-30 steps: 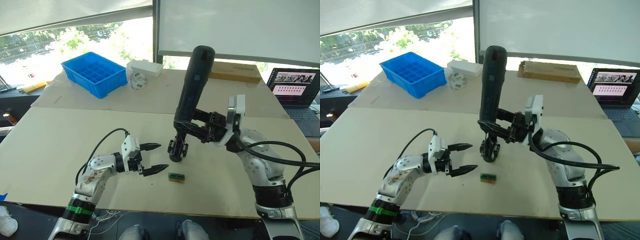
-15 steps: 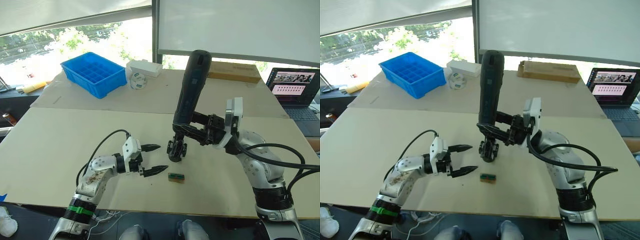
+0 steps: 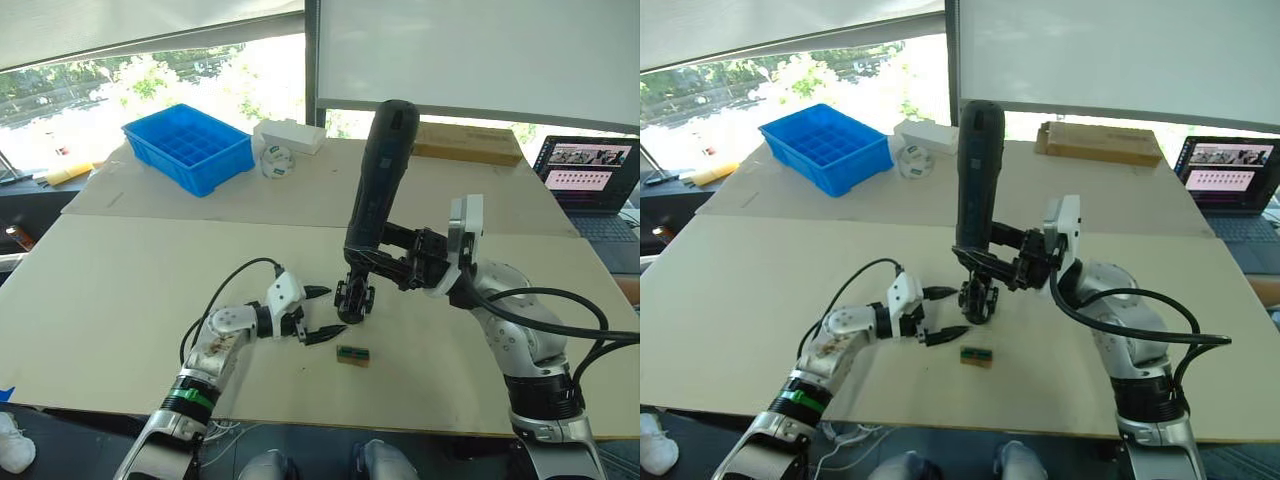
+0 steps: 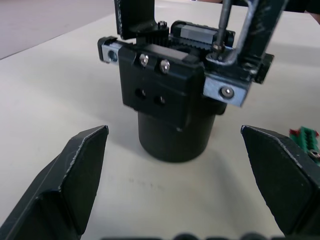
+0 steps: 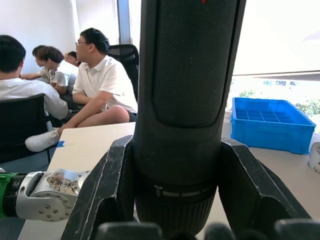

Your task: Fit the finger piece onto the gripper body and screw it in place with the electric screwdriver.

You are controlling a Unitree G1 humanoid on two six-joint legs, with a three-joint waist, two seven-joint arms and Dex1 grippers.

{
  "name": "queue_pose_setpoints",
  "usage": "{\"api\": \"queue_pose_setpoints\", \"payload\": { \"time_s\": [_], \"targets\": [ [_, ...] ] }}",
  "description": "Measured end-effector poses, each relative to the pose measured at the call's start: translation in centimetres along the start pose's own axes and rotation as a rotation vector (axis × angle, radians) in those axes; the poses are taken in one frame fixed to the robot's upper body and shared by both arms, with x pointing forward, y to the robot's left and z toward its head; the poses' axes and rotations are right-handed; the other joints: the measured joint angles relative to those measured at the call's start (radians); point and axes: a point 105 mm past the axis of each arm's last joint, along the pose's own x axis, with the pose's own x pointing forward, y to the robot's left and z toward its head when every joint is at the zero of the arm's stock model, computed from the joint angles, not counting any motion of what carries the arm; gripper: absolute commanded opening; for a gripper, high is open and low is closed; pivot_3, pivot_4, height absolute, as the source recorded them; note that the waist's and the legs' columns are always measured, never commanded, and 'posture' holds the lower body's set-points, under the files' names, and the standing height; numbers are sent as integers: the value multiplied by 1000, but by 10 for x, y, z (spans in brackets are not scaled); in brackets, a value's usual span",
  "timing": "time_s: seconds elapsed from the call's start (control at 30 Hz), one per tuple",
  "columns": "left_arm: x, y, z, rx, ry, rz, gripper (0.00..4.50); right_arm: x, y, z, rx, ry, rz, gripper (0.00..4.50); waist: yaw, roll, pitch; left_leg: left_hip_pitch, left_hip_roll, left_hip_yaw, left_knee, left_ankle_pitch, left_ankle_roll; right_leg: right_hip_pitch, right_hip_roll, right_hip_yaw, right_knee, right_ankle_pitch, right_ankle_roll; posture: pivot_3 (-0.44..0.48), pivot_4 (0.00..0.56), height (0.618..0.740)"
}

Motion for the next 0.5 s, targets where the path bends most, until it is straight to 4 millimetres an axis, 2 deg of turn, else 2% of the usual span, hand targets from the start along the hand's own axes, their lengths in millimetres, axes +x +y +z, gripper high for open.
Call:
{"api": "queue_pose_setpoints", "payload": {
  "time_s": [0.2, 0.5],
  "targets": [
    [8, -1, -8, -8, 14, 4, 4500, 0, 0, 0, -1, 0, 0, 1914, -3, 0, 0, 0, 0, 0, 0, 0, 0, 0, 0, 0, 0, 0, 0, 0, 150, 740],
    [26, 1, -5, -21, -16, 18, 4500, 2, 0, 0, -4, 2, -2, 1914, -1, 0, 0, 0, 0, 0, 0, 0, 0, 0, 0, 0, 0, 0, 0, 0, 150, 740]
  ]
}}
